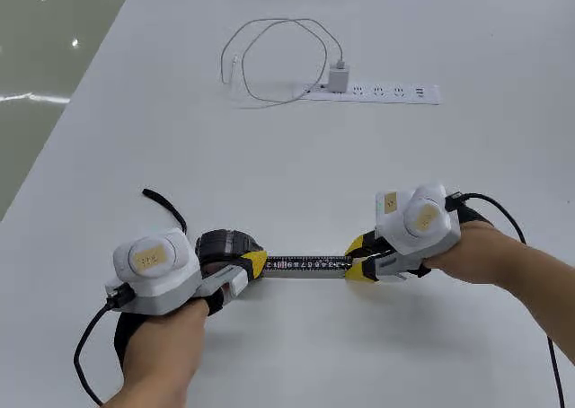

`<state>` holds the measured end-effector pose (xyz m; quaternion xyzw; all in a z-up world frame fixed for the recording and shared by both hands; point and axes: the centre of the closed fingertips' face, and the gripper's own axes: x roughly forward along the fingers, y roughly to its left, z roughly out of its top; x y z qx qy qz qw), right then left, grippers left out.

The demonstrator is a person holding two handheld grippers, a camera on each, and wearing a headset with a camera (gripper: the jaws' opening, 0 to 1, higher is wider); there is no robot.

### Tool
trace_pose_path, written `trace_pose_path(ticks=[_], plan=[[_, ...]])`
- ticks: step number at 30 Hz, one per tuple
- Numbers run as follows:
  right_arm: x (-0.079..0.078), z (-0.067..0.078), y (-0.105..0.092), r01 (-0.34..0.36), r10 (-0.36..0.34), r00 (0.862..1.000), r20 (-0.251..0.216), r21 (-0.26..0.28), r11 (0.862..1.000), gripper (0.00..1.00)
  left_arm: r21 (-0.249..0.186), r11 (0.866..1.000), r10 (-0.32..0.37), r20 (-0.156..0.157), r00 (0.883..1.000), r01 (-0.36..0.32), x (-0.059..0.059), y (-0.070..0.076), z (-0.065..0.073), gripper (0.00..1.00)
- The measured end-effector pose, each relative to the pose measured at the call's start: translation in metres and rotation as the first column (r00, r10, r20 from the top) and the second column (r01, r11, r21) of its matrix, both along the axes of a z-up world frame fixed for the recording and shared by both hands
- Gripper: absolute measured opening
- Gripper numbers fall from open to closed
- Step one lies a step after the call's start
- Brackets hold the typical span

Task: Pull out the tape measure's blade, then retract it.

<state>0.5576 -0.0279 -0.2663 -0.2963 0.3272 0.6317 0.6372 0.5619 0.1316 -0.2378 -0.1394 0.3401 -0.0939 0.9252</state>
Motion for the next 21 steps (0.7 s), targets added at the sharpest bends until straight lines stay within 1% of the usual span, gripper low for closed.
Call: trace_pose_path(ticks=[12, 21], plan=[[-0.001, 0.001, 0.021, -0.011, 0.011, 1.000, -0.005, 0.022, 1.000, 0.10, -0.016, 1.000, 0.003, -0.003, 1.000, -0.003, 0.000, 0.000, 0.000, 0.57], [0.000, 0.000, 0.031, -0.010, 0.010, 1.000, -0.009, 0.030, 1.000, 0.10, -0.021, 1.000, 0.002, -0.003, 1.000, -0.002, 0.001, 0.000, -0.001, 0.57]])
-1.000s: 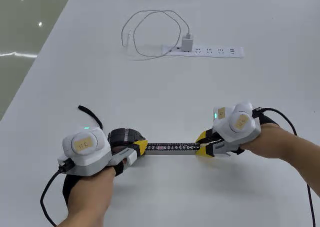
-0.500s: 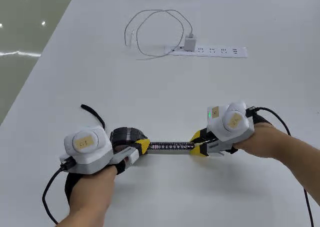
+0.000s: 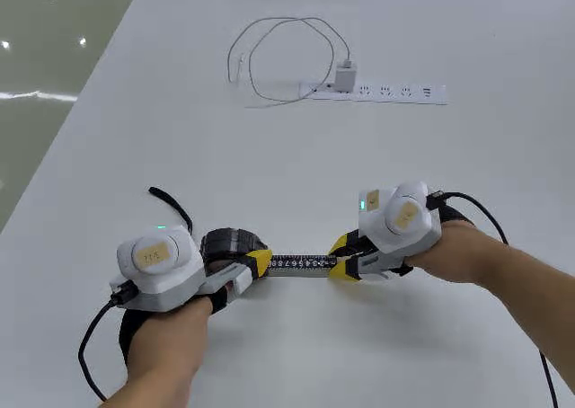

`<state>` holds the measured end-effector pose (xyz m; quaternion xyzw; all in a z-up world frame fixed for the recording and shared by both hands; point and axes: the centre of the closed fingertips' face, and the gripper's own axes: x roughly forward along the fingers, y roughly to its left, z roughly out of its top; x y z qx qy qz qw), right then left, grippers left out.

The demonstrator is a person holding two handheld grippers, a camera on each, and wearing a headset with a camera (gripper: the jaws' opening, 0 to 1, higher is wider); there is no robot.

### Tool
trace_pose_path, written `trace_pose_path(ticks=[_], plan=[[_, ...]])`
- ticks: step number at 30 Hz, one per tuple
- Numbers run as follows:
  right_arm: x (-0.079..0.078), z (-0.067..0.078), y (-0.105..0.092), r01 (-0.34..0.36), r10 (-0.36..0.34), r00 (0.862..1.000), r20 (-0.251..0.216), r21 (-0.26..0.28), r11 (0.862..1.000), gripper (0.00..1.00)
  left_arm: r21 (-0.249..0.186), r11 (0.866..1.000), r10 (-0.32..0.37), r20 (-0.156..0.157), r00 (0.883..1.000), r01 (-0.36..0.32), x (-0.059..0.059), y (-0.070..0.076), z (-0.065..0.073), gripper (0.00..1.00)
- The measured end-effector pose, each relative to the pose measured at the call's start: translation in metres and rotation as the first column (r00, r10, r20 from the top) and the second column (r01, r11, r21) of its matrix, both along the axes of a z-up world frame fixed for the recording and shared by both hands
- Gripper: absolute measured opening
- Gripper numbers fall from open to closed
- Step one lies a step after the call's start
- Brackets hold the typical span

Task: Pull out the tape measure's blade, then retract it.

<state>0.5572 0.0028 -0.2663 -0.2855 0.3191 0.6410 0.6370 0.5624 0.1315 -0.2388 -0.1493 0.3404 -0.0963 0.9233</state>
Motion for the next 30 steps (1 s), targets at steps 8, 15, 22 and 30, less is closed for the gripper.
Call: trace_pose_path(ticks=[8, 15, 22, 30], plan=[[0.000, 0.000, 0.011, 0.008, -0.007, 1.000, -0.012, 0.018, 1.000, 0.10, -0.006, 1.000, 0.001, 0.000, 1.000, -0.001, 0.000, 0.000, 0.000, 0.57], [-0.001, 0.000, 0.018, 0.006, -0.006, 1.000, -0.018, 0.026, 1.000, 0.10, -0.010, 1.000, -0.001, -0.002, 1.000, 0.001, 0.000, 0.000, 0.000, 0.57], [-0.002, 0.000, 0.026, 0.008, -0.007, 1.000, -0.030, 0.038, 0.999, 0.10, -0.015, 1.000, -0.006, -0.003, 1.000, 0.006, 0.000, 0.000, -0.001, 0.56], [-0.002, 0.001, 0.033, 0.007, -0.005, 0.999, -0.038, 0.044, 0.999, 0.10, -0.015, 1.000, -0.007, -0.006, 1.000, 0.007, -0.001, 0.000, 0.000, 0.56]])
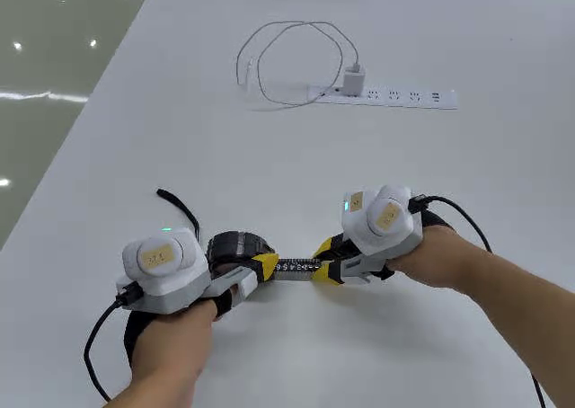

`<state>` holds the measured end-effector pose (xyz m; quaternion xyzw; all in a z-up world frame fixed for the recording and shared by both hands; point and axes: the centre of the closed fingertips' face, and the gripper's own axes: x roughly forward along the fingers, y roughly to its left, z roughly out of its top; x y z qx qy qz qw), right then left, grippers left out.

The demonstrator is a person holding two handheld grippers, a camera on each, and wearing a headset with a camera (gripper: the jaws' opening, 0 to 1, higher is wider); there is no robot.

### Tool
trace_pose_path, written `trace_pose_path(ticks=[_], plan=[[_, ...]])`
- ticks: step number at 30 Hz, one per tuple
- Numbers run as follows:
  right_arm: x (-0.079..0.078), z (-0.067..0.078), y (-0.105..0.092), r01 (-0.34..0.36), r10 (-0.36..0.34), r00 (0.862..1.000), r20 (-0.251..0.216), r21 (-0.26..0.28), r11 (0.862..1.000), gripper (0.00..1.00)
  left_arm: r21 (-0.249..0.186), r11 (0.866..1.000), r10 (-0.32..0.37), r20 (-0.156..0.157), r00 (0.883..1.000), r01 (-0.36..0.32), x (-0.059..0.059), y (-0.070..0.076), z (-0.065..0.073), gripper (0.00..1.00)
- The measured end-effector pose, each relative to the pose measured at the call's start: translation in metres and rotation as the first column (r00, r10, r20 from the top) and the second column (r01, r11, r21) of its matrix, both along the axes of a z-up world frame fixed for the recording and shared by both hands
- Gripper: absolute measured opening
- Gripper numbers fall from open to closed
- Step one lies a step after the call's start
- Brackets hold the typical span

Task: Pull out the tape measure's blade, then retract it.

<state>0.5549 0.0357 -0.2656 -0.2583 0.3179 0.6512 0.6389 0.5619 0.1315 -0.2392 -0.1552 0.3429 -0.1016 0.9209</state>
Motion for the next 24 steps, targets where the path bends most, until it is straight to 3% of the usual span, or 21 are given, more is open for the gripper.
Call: trace_pose_path(ticks=[24], plan=[[-0.003, 0.001, 0.039, -0.003, 0.004, 1.000, -0.021, 0.036, 0.999, 0.10, -0.022, 1.000, -0.001, -0.005, 1.000, 0.001, 0.000, 0.000, 0.000, 0.56]])
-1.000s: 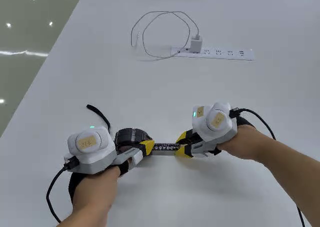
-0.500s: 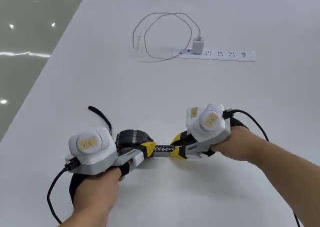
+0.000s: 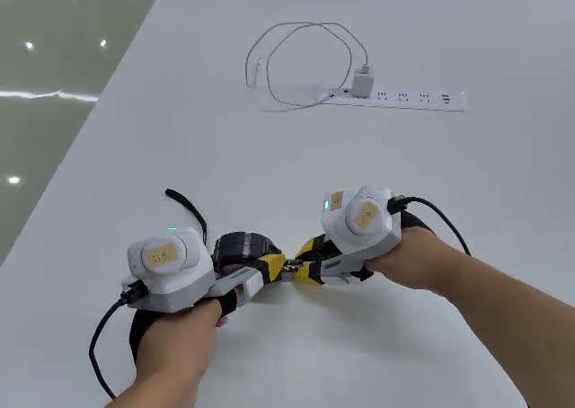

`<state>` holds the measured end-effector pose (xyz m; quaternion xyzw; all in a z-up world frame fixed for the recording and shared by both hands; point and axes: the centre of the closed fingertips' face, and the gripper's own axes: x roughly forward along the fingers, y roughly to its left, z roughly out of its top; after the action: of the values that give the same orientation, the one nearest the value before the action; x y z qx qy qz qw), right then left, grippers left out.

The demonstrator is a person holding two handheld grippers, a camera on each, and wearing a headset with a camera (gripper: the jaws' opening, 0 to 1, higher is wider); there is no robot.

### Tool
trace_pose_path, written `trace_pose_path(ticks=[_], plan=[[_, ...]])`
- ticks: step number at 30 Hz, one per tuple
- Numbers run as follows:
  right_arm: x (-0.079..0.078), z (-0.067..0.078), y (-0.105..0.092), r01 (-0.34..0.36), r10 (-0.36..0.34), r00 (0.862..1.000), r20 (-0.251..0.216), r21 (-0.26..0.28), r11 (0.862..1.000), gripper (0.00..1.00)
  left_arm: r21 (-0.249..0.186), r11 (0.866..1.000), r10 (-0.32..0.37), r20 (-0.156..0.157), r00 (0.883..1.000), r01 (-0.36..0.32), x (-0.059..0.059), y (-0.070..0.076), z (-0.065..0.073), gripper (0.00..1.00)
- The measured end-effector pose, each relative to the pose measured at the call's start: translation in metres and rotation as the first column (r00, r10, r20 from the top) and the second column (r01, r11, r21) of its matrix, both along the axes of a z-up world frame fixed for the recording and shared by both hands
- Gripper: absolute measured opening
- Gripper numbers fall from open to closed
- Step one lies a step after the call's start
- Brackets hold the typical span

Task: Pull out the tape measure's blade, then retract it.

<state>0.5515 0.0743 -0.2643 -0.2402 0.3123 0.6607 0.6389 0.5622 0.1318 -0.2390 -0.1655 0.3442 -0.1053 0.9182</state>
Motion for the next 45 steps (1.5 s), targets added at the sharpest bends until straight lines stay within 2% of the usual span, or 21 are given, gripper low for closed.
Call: trace_pose_path(ticks=[18, 39, 41, 45], plan=[[-0.0011, -0.0007, 0.0103, -0.007, 0.007, 1.000, -0.004, 0.017, 1.000, 0.10, 0.003, 1.000, 0.002, 0.005, 1.000, -0.002, 0.0002, -0.0002, 0.0002, 0.56], [-0.0016, -0.0004, 0.0096, -0.003, 0.003, 1.000, 0.025, 0.027, 1.000, 0.12, 0.010, 1.000, 0.010, 0.012, 1.000, -0.010, 0.0003, -0.0004, 0.0007, 0.58], [-0.0011, 0.0023, 0.0089, 0.001, -0.001, 1.000, 0.017, 0.040, 0.999, 0.12, 0.008, 1.000, 0.007, 0.011, 1.000, -0.007, 0.0001, -0.0005, 0.0009, 0.59], [0.0000, 0.0047, 0.0067, 0.016, -0.016, 1.000, 0.005, 0.047, 0.999, 0.17, 0.003, 1.000, -0.001, 0.013, 1.000, 0.001, 0.0002, -0.0006, 0.0010, 0.59]])
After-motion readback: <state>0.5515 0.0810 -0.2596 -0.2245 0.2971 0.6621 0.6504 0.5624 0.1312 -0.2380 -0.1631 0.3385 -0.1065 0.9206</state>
